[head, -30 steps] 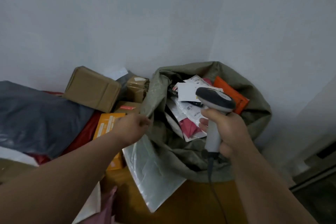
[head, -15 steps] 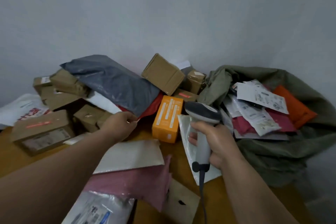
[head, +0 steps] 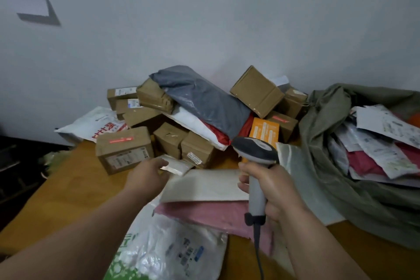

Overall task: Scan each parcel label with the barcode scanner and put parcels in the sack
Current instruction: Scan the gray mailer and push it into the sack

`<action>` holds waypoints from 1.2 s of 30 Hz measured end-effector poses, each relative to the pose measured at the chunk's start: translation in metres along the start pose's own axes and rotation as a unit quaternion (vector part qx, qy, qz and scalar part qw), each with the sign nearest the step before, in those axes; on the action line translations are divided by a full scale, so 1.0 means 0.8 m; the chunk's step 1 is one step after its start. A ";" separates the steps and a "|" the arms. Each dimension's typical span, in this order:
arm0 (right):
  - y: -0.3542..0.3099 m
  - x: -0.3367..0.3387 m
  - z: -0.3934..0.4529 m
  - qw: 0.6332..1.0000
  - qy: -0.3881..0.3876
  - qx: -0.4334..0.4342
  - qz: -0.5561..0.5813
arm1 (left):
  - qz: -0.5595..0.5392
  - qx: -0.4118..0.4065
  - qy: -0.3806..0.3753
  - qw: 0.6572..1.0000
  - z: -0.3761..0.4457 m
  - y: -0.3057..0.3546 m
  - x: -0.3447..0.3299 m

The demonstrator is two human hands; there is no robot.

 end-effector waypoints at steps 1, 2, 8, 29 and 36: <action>-0.001 -0.021 -0.002 1.000 -0.001 0.002 0.002 | -0.015 0.009 0.010 1.000 0.011 -0.016 0.011; -0.001 -0.044 -0.004 1.000 -0.004 0.000 0.004 | -0.029 0.012 0.020 0.999 0.023 -0.033 0.022; -0.003 -0.186 0.000 0.999 -0.019 -0.018 0.021 | -0.105 0.035 0.024 0.994 0.107 -0.124 0.078; -0.047 -0.214 0.161 0.998 0.067 -0.002 -0.006 | 0.263 -0.399 0.042 0.878 0.309 0.099 0.045; -0.047 -0.184 0.202 0.997 0.072 -0.006 0.011 | 0.296 -0.427 0.026 0.854 0.360 0.155 0.016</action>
Point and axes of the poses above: each hand's wrist, its own z-axis towards the middle knuckle, its own x-axis out of the back of the hand, y = z × x, the point moved 6 cm from there along z, towards the middle knuckle, and after that the axes turned 9 degrees about y, right-handed, at the moved point
